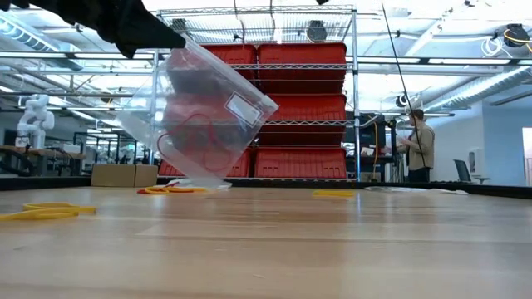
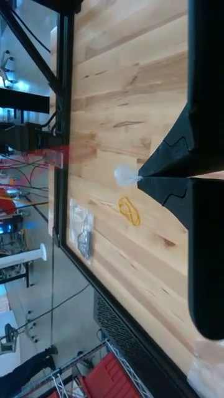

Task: Sort rubber bands
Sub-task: Put the right red rubber band into the bottom right transparent zip lock bag

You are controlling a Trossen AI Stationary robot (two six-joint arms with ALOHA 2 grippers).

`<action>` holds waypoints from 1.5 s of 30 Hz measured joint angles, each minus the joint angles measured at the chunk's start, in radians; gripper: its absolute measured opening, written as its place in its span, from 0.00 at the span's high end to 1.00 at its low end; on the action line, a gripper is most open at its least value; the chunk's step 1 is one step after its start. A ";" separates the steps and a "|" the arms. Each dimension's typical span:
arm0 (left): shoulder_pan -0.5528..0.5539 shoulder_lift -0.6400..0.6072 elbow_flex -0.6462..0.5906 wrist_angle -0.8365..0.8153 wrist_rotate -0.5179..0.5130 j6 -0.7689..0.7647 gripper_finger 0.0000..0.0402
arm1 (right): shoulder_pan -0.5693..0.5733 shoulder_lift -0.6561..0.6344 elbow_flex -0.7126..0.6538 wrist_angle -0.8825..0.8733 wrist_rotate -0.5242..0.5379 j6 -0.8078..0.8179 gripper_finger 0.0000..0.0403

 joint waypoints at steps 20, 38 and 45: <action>0.021 0.066 0.000 0.205 0.081 0.079 1.00 | 0.036 0.008 0.000 0.068 -0.045 -0.015 1.00; 0.056 0.123 0.000 0.276 0.131 0.078 1.00 | 0.052 0.009 0.000 0.082 -0.041 -0.023 1.00; 0.057 0.123 0.000 0.315 0.176 0.078 1.00 | 0.052 0.047 0.000 0.079 -0.042 -0.023 1.00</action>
